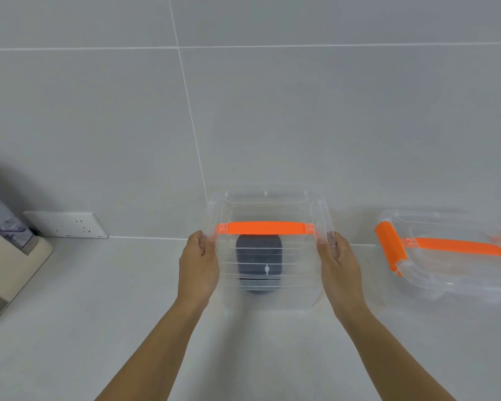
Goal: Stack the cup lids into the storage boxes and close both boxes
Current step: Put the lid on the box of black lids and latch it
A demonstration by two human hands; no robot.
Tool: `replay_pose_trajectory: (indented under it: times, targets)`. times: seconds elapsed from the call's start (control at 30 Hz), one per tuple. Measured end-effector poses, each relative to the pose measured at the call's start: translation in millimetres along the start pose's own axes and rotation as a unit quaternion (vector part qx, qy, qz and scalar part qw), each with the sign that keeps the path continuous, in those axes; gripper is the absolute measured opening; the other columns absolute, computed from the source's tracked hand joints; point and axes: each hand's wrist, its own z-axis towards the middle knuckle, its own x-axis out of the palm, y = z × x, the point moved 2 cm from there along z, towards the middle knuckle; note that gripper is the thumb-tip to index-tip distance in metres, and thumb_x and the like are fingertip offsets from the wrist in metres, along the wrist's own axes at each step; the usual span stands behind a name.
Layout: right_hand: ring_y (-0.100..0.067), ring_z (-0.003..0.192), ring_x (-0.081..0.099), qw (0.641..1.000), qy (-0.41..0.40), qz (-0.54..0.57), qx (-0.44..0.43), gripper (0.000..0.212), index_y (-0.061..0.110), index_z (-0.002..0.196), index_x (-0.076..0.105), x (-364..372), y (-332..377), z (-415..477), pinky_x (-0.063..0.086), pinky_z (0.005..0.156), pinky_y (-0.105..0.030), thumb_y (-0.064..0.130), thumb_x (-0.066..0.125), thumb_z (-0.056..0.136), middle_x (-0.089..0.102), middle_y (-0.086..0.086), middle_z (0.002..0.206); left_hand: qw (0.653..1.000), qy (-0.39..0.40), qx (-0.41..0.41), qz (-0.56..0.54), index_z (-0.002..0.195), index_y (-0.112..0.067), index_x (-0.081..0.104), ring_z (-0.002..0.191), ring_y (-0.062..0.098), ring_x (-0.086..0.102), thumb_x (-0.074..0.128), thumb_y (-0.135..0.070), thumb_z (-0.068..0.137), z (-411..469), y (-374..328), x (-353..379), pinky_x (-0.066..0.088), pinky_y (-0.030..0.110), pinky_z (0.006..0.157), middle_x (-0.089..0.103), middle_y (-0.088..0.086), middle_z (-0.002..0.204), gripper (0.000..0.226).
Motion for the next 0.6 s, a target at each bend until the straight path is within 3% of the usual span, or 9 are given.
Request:
replay_pose_trajectory:
  times: [0.07, 0.13, 0.2, 0.27, 0.4, 0.43, 0.5, 0.53, 0.6]
  targets:
    - [-0.013, 0.087, 0.04, 1.0, 0.003, -0.007, -0.002, 0.022, 0.02, 0.109, 0.048, -0.4, -0.6, 0.3, 0.035, 0.078, -0.026, 0.037, 0.04, 0.096, 0.041, 0.007, 0.095, 1.0, -0.002, 0.006, 0.008, 0.079, 0.0, 0.047, 0.077, 0.044, 0.038, 0.035, -0.018, 0.098, -2.5, -2.3, -0.8, 0.046, 0.036, 0.065, 0.044, 0.021, 0.075, 0.028]
    - [-0.013, 0.074, 0.044, 1.0, 0.005, -0.021, -0.009, 0.014, 0.022, 0.102, 0.046, -0.5, 2.6, -0.8, 0.037, 0.066, -0.021, 0.032, 0.038, 0.097, 0.044, 0.009, 0.08, 1.0, -0.005, 0.0, 0.015, 0.082, 0.001, 0.047, 0.077, 0.044, 0.035, 0.036, -0.019, 0.098, -2.7, -2.0, -0.9, 0.045, 0.04, 0.065, 0.038, 0.025, 0.077, 0.028]
    - [-0.012, 0.065, 0.045, 0.999, 0.006, -0.029, -0.016, 0.016, 0.016, 0.099, 0.049, -0.5, 4.5, -2.0, 0.036, 0.057, -0.021, 0.026, 0.037, 0.098, 0.045, 0.006, 0.071, 1.0, 0.002, -0.003, 0.02, 0.072, -0.006, 0.042, 0.064, 0.031, 0.034, 0.036, -0.022, 0.098, -1.8, 0.4, 0.0, 0.038, 0.035, 0.057, 0.035, 0.014, 0.068, 0.031]
    - [-0.013, 0.067, 0.045, 0.999, 0.01, -0.036, -0.02, 0.018, 0.013, 0.098, 0.051, -1.2, 4.5, -1.2, 0.036, 0.06, -0.023, 0.023, 0.036, 0.098, 0.046, 0.004, 0.072, 0.999, 0.013, -0.011, 0.039, 0.065, -0.014, 0.035, 0.059, 0.019, 0.033, 0.036, -0.027, 0.099, -0.7, 4.7, 2.1, 0.03, 0.029, 0.053, 0.035, 0.0, 0.063, 0.036]
    - [-0.017, 0.075, 0.049, 0.998, 0.036, -0.044, -0.001, 0.019, 0.013, 0.099, 0.05, -2.5, 2.0, 4.4, 0.039, 0.065, -0.028, 0.024, 0.034, 0.098, 0.049, 0.002, 0.077, 0.997, 0.026, -0.015, 0.076, 0.079, -0.01, 0.045, 0.058, 0.014, 0.041, 0.032, -0.031, 0.1, -0.6, 5.5, 4.6, 0.033, 0.025, 0.051, 0.044, -0.001, 0.067, 0.033]
    - [-0.018, 0.083, 0.052, 0.998, 0.042, -0.04, 0.005, 0.021, 0.013, 0.103, 0.051, -3.1, 2.0, 5.2, 0.042, 0.07, -0.028, 0.025, 0.034, 0.099, 0.053, 0.003, 0.083, 0.996, 0.03, -0.016, 0.081, 0.082, -0.01, 0.046, 0.058, 0.013, 0.041, 0.031, -0.031, 0.101, -0.7, 5.3, 4.4, 0.033, 0.025, 0.051, 0.044, -0.001, 0.068, 0.032]
    - [-0.019, 0.116, 0.051, 0.998, 0.057, -0.026, 0.025, 0.035, 0.017, 0.131, 0.047, -4.6, -1.5, 6.5, 0.042, 0.097, -0.033, 0.028, 0.035, 0.099, 0.057, 0.006, 0.12, 0.995, 0.047, -0.023, 0.082, 0.091, -0.009, 0.048, 0.057, 0.012, 0.042, 0.03, -0.032, 0.101, -2.1, 6.0, 4.2, 0.032, 0.024, 0.051, 0.045, -0.001, 0.071, 0.03]
    - [-0.016, 0.13, 0.042, 0.997, 0.064, -0.014, 0.032, 0.043, 0.022, 0.142, 0.038, -5.2, -2.8, 6.8, 0.034, 0.109, -0.035, 0.027, 0.036, 0.099, 0.048, 0.007, 0.138, 0.995, 0.057, -0.027, 0.08, 0.099, -0.009, 0.05, 0.058, 0.011, 0.042, 0.029, -0.032, 0.101, -3.7, 6.4, 4.2, 0.032, 0.023, 0.051, 0.046, -0.001, 0.074, 0.03]
    - [-0.012, 0.14, 0.03, 0.996, 0.085, 0.003, 0.031, 0.048, 0.026, 0.148, 0.028, -6.3, -3.1, 7.6, 0.022, 0.116, -0.033, 0.024, 0.036, 0.1, 0.033, 0.01, 0.151, 0.994, 0.075, -0.025, 0.075, 0.118, -0.012, 0.049, 0.062, 0.009, 0.043, 0.028, -0.032, 0.101, -5.9, 6.9, 3.8, 0.035, 0.021, 0.054, 0.049, 0.0, 0.084, 0.034]
